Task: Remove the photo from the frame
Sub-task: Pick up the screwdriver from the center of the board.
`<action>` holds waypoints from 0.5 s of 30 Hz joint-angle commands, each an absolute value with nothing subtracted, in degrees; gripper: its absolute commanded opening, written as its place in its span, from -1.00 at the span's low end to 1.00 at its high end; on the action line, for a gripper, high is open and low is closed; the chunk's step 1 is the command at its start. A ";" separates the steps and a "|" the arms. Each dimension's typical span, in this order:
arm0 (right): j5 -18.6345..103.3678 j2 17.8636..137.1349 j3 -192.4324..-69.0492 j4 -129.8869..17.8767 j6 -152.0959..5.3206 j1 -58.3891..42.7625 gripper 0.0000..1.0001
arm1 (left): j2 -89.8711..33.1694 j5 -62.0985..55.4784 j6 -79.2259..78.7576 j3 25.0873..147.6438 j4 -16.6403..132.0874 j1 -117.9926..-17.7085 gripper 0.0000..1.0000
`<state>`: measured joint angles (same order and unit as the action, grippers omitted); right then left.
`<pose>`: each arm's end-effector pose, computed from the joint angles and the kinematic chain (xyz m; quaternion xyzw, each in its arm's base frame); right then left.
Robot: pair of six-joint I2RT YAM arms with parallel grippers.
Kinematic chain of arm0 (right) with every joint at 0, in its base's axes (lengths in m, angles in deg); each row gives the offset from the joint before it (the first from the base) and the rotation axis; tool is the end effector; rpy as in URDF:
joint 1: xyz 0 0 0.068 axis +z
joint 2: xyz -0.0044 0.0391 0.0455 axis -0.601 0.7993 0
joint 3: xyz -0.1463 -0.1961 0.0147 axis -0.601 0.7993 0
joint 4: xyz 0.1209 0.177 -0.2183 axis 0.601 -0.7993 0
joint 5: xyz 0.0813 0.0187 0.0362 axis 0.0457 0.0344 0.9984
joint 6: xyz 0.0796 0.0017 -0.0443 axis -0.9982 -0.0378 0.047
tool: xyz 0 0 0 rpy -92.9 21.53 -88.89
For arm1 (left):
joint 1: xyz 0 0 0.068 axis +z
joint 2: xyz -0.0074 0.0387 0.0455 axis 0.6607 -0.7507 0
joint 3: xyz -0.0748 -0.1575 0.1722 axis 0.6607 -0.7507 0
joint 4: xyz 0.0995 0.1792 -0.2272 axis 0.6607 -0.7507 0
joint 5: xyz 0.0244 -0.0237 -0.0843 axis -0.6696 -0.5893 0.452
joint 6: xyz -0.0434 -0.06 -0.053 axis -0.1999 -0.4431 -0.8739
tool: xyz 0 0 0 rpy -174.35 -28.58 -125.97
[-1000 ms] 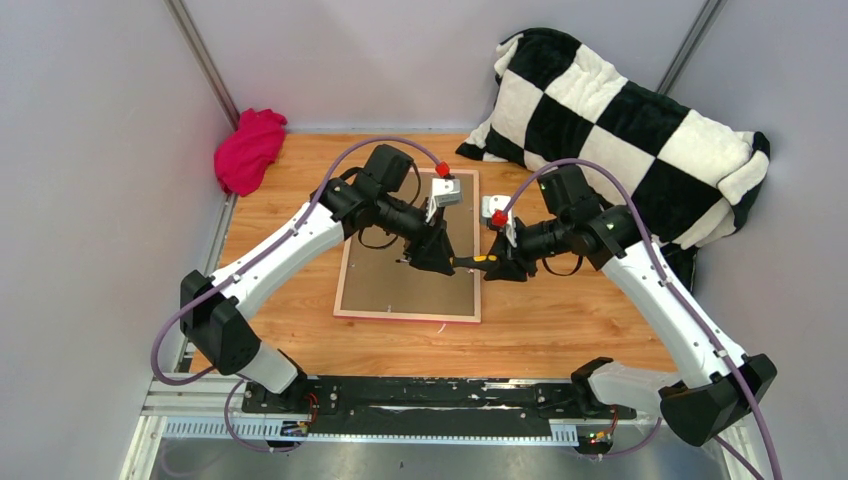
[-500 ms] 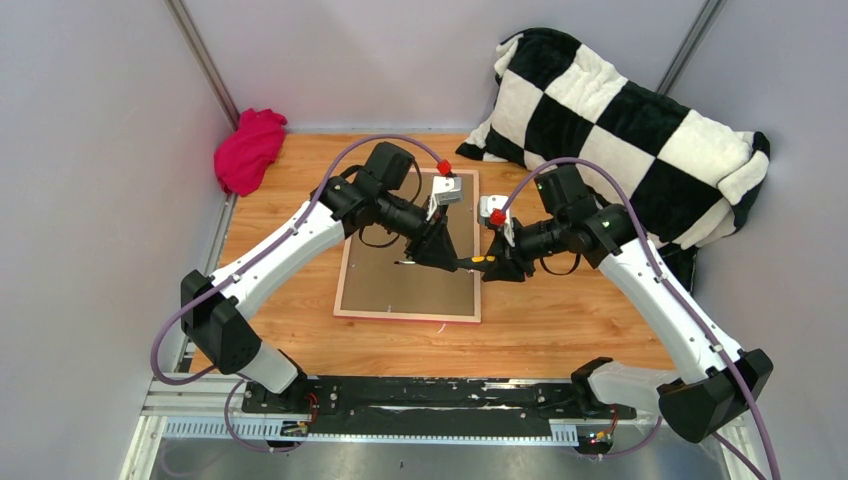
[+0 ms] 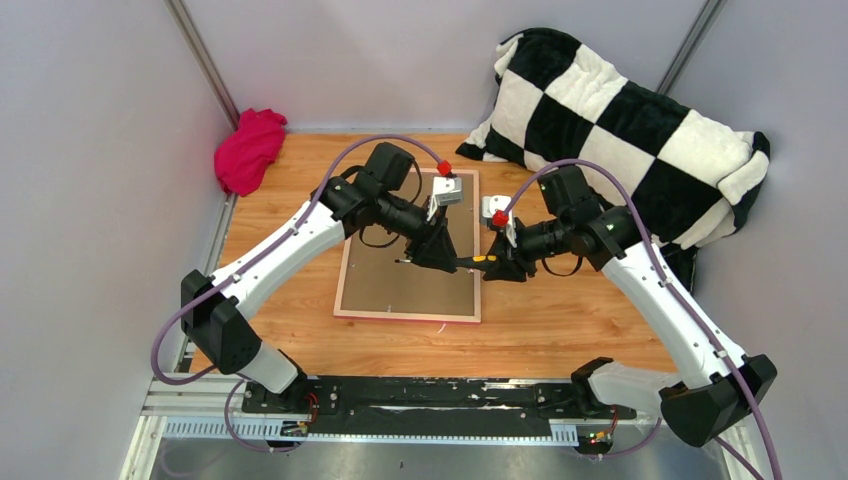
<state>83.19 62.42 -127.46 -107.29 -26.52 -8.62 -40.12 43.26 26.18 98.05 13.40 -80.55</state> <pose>0.2330 0.1949 0.3289 -0.6028 0.6109 0.3427 0.3821 0.2587 -0.2971 0.3051 0.5284 0.6529 -0.4875 0.2383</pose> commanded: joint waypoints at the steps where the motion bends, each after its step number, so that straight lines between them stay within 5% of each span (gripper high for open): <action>1: 84.11 61.35 -126.91 -106.34 -27.02 -9.26 -1.00 | -39.66 43.10 27.06 97.80 13.40 -80.90 -0.26; 7: 84.30 62.51 -127.41 -105.95 -28.35 -9.26 -1.00 | -40.17 43.77 27.06 98.31 13.36 -80.90 -0.98; 12: 83.59 62.78 -127.54 -104.82 -30.30 -9.31 -0.97 | -40.06 43.50 27.31 98.39 13.39 -80.90 -1.00; 15: 83.80 62.61 -127.28 -104.26 -31.13 -9.36 -0.54 | -39.72 43.48 27.33 98.44 13.29 -80.90 -1.00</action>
<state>82.54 62.77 -127.46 -106.37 -28.66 -8.78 -40.12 43.37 26.33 97.98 13.03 -80.60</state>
